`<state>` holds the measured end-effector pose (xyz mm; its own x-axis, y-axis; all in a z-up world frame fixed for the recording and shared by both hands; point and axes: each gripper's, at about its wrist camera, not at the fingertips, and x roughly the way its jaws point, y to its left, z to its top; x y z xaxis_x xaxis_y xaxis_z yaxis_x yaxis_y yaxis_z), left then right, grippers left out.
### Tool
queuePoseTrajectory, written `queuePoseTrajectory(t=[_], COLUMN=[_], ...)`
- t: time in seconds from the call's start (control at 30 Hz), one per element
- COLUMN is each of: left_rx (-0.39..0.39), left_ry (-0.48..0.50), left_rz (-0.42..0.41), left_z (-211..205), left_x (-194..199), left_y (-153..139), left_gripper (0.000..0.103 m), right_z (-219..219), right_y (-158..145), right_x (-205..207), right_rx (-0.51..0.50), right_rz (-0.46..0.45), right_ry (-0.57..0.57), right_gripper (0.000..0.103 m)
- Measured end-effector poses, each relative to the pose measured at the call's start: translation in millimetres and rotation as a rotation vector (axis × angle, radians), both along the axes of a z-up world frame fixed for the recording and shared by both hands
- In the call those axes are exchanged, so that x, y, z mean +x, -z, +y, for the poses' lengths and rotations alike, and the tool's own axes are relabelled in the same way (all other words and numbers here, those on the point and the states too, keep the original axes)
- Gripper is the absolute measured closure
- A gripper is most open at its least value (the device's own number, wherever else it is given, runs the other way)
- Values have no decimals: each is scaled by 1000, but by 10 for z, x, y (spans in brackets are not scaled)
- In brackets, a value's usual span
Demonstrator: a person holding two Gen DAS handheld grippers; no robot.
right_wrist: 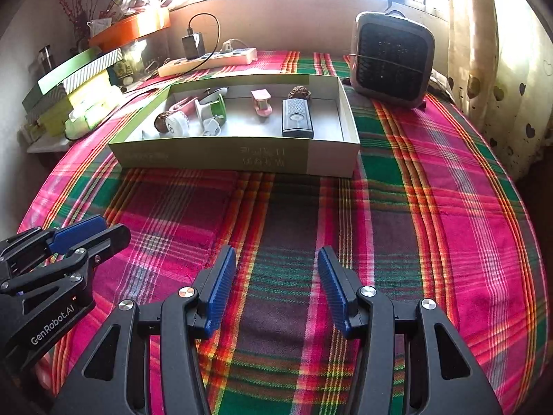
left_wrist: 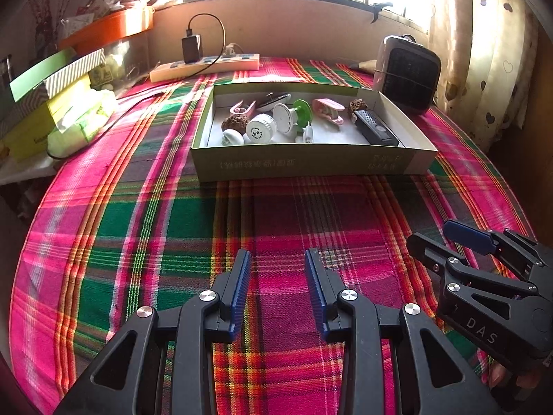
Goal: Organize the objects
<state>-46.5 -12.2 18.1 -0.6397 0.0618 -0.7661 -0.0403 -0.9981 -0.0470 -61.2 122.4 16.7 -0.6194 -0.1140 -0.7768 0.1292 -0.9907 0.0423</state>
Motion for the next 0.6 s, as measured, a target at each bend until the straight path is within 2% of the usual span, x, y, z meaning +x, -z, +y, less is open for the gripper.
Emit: queuePoseTrajectory(t=[0.17,0.3,0.6], left_rx=[-6,-29,-35], left_ry=[-1,0,-9], left_rz=[-5,9,22], left_z=[16,68,126], left_x=[42,100,156], left_y=[52,64,74], left_gripper=[72,72,68], right_z=[-7,-11,0], right_y=[8,16,28], right_x=[57,90,171], right_rx=[12,10,42], right_rz=[3,-2,-3], right_ry=[1,-3,15], right_gripper=[52,39,38])
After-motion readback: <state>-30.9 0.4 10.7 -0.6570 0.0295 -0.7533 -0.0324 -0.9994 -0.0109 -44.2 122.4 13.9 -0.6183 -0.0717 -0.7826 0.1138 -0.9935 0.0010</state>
